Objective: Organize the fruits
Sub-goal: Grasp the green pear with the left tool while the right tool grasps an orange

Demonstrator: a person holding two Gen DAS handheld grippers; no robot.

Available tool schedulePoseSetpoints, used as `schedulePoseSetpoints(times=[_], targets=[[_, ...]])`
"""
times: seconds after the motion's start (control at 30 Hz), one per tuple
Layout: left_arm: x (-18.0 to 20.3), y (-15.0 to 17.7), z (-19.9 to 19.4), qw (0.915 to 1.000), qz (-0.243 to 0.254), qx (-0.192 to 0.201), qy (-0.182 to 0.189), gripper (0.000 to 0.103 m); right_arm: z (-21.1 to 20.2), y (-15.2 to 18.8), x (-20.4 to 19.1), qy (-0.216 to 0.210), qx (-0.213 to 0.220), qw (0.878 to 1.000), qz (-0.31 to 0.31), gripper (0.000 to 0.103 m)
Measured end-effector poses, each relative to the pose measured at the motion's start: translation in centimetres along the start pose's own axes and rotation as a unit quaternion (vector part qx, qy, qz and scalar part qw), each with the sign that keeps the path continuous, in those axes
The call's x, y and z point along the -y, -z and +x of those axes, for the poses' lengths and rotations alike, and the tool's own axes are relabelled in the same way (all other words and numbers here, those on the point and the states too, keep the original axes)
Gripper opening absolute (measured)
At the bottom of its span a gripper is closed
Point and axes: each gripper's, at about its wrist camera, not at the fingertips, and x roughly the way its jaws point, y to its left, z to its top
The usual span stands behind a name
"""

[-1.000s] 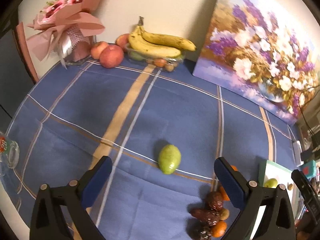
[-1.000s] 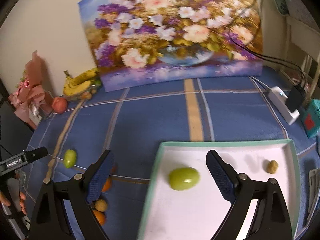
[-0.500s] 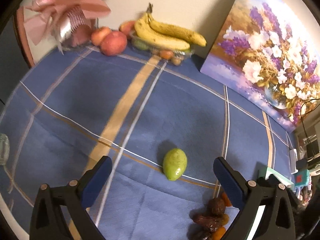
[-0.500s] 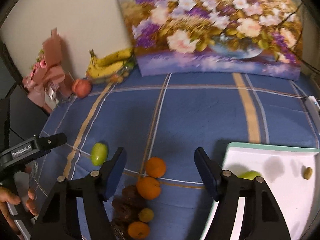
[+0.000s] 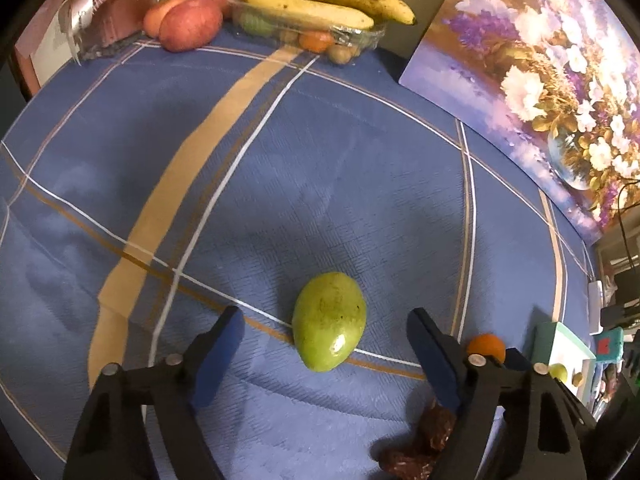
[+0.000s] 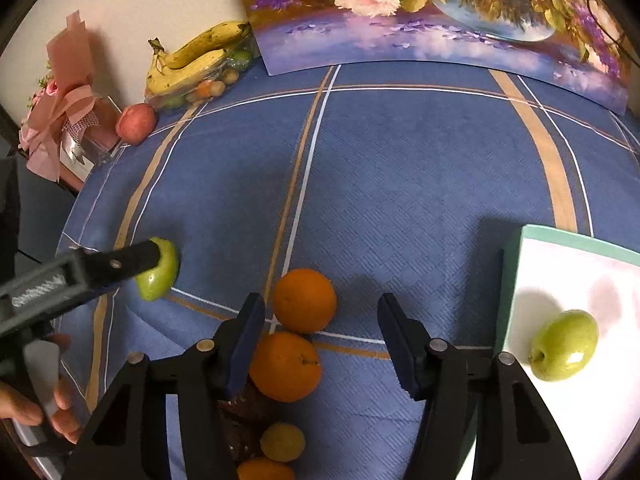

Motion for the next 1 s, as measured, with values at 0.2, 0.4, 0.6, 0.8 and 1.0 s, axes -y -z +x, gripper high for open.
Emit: schedulePoseSetpoints(times=[0.2, 0.4, 0.6, 0.8, 1.0], targets=[[0.1, 0.0, 0.3, 0.9998, -0.015, -0.003, 0.014, 0.063, 0.3, -0.3, -0.8, -0.006, 0.001, 1.000, -0.003, 0.048], [0.4, 0.1, 0.2, 0.9999, -0.008, -0.003, 0.010, 0.042, 0.6, -0.2, -0.9, -0.006, -0.001, 1.000, 0.007, 0.040], [0.2, 0.0, -0.1, 0.9999, -0.008, -0.004, 0.011, 0.042, 0.3, -0.2, -0.7, -0.014, 0.003, 1.000, 0.014, 0.036], [0.4, -0.2, -2.6, 0.9997, -0.007, 0.011, 0.020, 0.042, -2.3, -0.5, -0.3, -0.024, 0.033, 0.999, 0.022, 0.036], [1.1, 0.1, -5.1, 0.9994, 0.003, 0.029, 0.019, 0.042, -5.4, -0.5, 0.1, -0.018, 0.057, 0.998, 0.029, 0.036]])
